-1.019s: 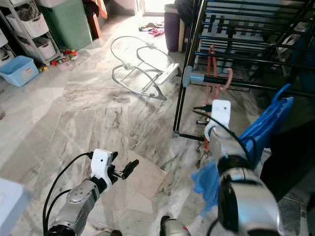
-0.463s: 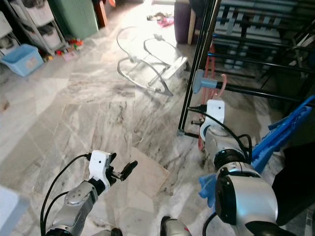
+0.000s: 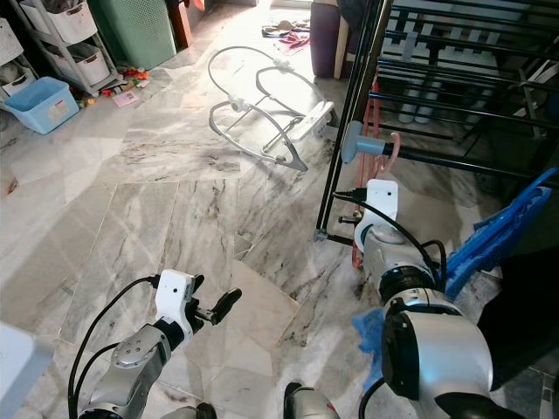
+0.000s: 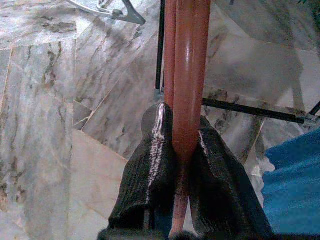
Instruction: Hang hanger
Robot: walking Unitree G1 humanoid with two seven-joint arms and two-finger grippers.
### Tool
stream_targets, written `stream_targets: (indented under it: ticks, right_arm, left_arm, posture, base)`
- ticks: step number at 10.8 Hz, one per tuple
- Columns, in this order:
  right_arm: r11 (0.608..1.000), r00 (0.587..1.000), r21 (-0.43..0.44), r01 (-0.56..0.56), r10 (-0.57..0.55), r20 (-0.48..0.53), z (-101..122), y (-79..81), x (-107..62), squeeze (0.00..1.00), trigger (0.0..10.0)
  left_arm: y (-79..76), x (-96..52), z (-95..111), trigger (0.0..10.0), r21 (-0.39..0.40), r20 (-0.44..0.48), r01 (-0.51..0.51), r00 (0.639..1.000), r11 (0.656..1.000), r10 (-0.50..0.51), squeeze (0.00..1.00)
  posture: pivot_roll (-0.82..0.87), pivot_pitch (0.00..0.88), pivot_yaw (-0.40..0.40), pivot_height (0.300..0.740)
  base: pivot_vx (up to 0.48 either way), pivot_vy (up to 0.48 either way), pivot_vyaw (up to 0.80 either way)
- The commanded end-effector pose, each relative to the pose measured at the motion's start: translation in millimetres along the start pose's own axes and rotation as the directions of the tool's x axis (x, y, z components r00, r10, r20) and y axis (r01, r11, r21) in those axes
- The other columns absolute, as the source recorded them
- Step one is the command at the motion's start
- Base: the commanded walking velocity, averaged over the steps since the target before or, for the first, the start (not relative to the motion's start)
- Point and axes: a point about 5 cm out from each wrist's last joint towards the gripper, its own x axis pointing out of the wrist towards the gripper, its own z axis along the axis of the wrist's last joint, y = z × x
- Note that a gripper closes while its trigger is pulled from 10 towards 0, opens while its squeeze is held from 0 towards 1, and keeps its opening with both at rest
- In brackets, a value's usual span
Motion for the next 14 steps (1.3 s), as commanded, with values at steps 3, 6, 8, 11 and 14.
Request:
stream_targets:
  ticks: [3, 6, 8, 11, 14]
  right_arm:
    - [0.999, 0.993, 0.047, -0.01, 0.016, -0.119, -31.5, 6.0, -0.6, 0.0, 10.0]
    - [0.999, 0.986, 0.043, 0.011, -0.003, -0.167, -45.9, 2.5, -1.9, 0.0, 10.0]
    - [0.998, 0.989, 0.067, 0.023, -0.013, -0.147, -43.1, 1.5, -1.7, 0.0, 10.0]
    - [0.997, 0.992, 0.081, 0.008, 0.002, -0.13, -45.0, 4.0, -2.2, 1.0, 10.0]
    - [0.998, 0.997, 0.06, 0.024, -0.02, -0.07, -36.0, 0.2, -2.5, 1.0, 10.0]
  left_arm:
    - [-0.4, -1.2, -3.2, 10.0, 0.013, -0.029, 0.0, 1.0, 1.0, 0.0, 0.0]
    - [-1.6, 0.2, -3.3, 10.0, 0.021, -0.043, 0.015, 0.999, 1.0, -0.014, 0.0]
    - [-1.3, 0.4, -3.0, 10.0, 0.025, -0.048, 0.019, 0.999, 1.0, -0.017, 0.0]
    - [-1.7, 1.9, -2.9, 10.0, 0.027, -0.053, 0.023, 0.998, 0.999, -0.022, 0.0]
    - [-0.4, 1.4, -4.2, 10.0, 0.029, -0.06, 0.024, 0.998, 0.999, -0.022, 0.0]
  posture:
    - [-0.18, 0.185, 0.006, 0.74]
    - [-0.18, 0.184, 0.015, 0.74]
    - [-0.19, 0.182, 0.018, 0.74]
    - [-0.19, 0.174, 0.018, 0.74]
    - [-0.19, 0.171, 0.018, 0.74]
  base:
    - [0.0, 0.0, 0.0]
    - [0.0, 0.0, 0.0]
    - [0.0, 0.0, 0.0]
    - [0.0, 0.0, 0.0]
    - [0.0, 0.0, 0.0]
